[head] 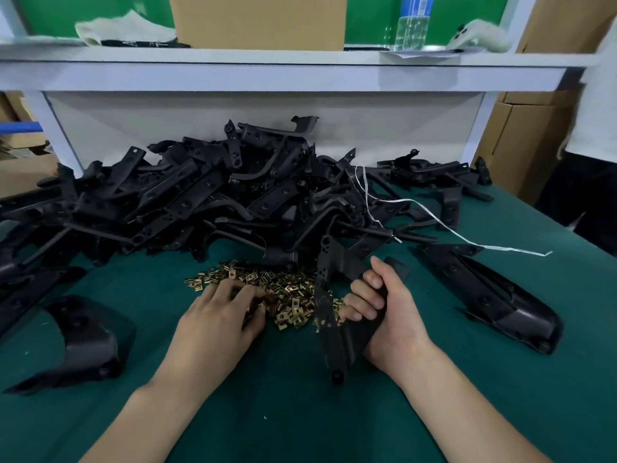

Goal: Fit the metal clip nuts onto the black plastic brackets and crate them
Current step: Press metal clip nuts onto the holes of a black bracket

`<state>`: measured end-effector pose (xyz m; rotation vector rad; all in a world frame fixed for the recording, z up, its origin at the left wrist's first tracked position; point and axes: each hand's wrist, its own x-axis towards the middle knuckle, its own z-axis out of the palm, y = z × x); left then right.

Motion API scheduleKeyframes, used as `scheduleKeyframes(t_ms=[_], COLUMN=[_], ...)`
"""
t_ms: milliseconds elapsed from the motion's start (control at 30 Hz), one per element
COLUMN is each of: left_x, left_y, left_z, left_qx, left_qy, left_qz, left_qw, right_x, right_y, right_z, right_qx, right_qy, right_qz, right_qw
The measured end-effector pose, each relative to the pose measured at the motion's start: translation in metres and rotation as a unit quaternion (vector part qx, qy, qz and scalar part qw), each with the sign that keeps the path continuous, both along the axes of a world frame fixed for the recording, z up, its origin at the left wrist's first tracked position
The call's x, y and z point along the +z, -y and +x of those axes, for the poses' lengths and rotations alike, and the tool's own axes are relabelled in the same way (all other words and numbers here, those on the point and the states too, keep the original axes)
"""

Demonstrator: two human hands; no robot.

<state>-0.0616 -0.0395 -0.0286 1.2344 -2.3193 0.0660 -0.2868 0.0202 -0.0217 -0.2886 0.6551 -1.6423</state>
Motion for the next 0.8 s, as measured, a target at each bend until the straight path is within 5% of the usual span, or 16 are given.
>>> scheduleKeyframes(t_ms=[367, 800], left_x=[0.0023, 0.0013], left_y=[-0.0018, -0.0022], left_z=[-0.0018, -0.0001], left_qx=[0.008, 0.020], left_qy=[-0.005, -0.123], left_qz=[-0.026, -0.019], left_qw=[1.000, 0.992], right_x=[0.0032, 0.0040], right_y=[-0.0016, -0.0006], right_z=[0.0003, 0.0007], right_qx=[-0.009, -0.010], right_qy=[-0.007, -0.010], right_qz=[0.011, 0.013], right_qw=[1.000, 1.000])
